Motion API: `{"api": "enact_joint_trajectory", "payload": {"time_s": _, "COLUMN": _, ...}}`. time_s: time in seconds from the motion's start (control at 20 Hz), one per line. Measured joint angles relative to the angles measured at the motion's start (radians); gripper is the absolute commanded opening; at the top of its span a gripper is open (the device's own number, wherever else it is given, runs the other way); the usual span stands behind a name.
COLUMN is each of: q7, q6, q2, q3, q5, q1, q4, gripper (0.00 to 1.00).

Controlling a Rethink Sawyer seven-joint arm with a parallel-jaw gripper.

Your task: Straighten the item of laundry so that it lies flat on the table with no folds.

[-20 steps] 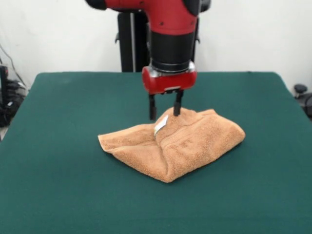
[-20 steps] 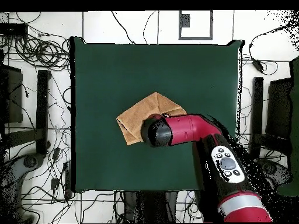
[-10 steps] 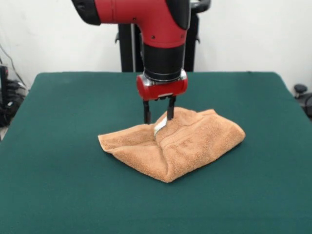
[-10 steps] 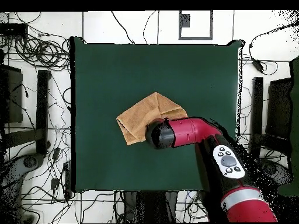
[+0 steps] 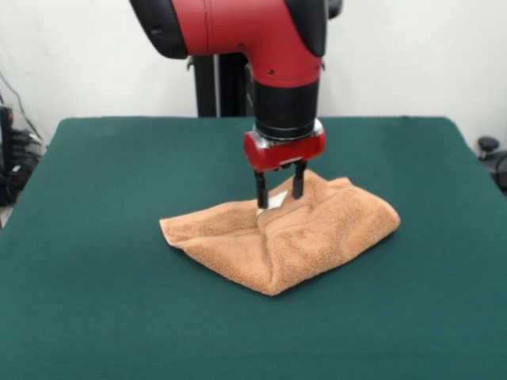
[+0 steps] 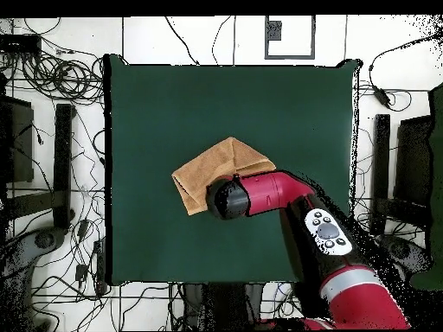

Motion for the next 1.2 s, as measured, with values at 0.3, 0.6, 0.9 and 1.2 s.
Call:
{"api": "enact_joint_trajectory", "payload": {"time_s": 0.3, "q7": 0.0, "q6": 0.0, "q2": 0.004, "q3": 0.005, "q5": 0.0, "q1": 0.0, "q4": 0.0, "gripper": 1.0}}
{"api": "enact_joint_trajectory", "payload": {"time_s": 0.6, "q7": 0.0, "q6": -0.002, "q2": 0.008, "q3": 0.005, "q5": 0.0, "q1": 0.0, "q4": 0.0, "gripper": 1.0}}
{"api": "enact_joint_trajectory", "payload": {"time_s": 0.9, "q7": 0.0, "q6": -0.021, "q2": 0.031, "q3": 0.005, "q5": -0.002, "q1": 0.0, "q4": -0.006, "gripper": 1.0}}
{"api": "enact_joint_trajectory", "payload": {"time_s": 1.2, "q7": 0.0, "q6": -0.049, "q2": 0.068, "q3": 0.005, "q5": -0.029, "q1": 0.001, "q4": -0.029, "gripper": 1.0}}
